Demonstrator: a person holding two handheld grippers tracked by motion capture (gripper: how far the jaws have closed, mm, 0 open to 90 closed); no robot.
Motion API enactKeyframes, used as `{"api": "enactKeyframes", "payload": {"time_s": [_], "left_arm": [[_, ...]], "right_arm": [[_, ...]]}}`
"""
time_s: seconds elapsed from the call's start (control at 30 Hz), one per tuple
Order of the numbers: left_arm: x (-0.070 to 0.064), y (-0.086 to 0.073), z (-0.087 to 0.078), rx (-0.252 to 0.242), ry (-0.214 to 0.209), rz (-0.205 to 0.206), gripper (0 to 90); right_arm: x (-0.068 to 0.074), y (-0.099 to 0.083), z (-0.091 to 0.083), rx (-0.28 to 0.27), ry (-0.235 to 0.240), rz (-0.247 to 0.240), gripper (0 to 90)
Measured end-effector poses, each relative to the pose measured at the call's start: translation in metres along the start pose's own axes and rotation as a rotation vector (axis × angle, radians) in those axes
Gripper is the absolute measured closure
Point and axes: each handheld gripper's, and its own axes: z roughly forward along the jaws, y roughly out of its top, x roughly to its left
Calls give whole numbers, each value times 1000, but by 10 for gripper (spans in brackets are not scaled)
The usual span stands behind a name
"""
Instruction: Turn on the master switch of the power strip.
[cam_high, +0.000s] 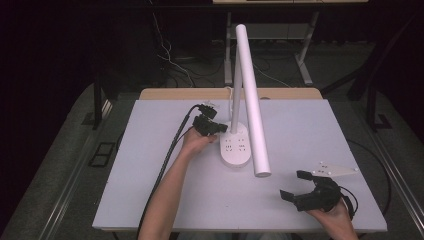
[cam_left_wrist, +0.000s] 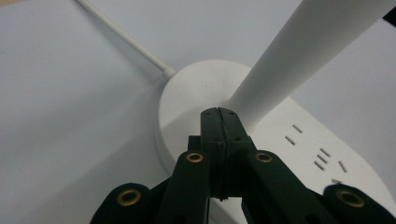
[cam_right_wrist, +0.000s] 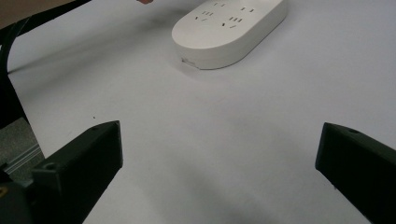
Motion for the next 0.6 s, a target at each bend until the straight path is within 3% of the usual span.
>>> {"api": "enactKeyframes", "payload": {"time_s": [0.07,0.17,0.27,0.3,0.37,0.6], "left_arm": [[-1,1,-1,-20,0,-17,900],[-1,4,-12,-18,8,7,900],[-1,5,-20,-40,12,2,898],[1,6,-24,-27,12,27,898],[0,7,-29,-40,6,17,897],[-2,9,-45,-61,2,41,768]], "right_arm": [[0,0,0,-1,-1,1,2],[0,0,0,0,-2,2,2],[0,0,0,-2,-2,0,2],[0,0,0,-2,-2,0,2],[1,0,0,1,-2,-1,2],[0,0,-1,-3,-5,3,2]]}}
